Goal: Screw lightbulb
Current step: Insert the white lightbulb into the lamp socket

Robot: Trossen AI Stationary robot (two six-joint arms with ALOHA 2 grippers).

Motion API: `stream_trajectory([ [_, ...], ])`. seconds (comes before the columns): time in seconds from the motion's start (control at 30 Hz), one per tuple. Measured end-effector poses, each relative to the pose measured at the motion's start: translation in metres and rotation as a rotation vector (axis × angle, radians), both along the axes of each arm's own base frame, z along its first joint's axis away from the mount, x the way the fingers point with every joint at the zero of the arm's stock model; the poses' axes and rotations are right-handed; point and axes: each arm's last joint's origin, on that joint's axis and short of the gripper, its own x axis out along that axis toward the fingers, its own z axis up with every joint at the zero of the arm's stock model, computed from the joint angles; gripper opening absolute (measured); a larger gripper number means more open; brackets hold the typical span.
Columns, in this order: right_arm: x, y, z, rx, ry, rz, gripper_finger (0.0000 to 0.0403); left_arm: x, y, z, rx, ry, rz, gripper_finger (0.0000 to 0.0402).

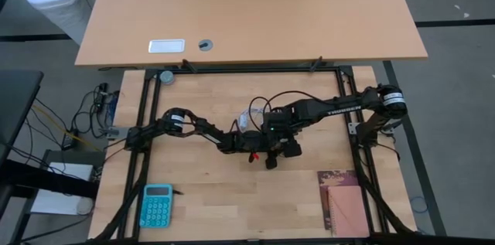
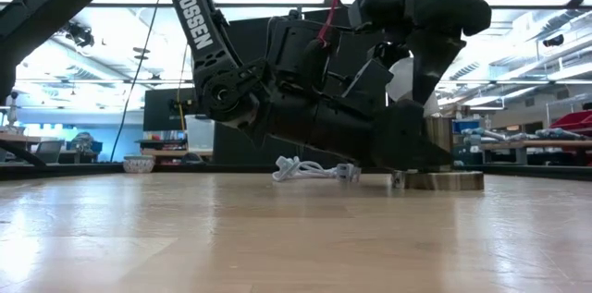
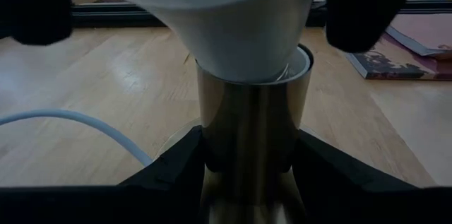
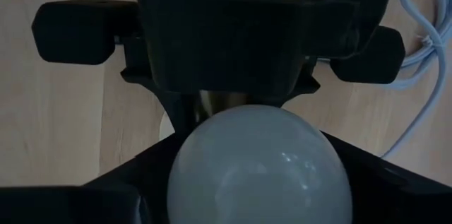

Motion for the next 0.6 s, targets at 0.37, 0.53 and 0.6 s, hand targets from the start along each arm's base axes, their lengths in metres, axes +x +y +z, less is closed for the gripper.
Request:
stream_trajectory([
  [0.37, -0.0035, -0.0005, 0.0002, -0.006, 0.03, -0.039, 0.0274, 0.0, 0.002, -0.0002, -0.026, -0.001, 0.015, 0.0193],
  [0.53, -0.0074, -0.0009, 0.0015, -0.009, 0.057, -0.074, 0.0273, 0.0, 0.0046, -0.0005, -0.068, -0.003, 0.055, 0.0193],
  [0.6, -0.0097, -0.0009, 0.0018, -0.025, 0.075, -0.092, 0.0273, -0.0001, 0.0055, -0.0008, -0.075, -0.002, 0.074, 0.0193],
])
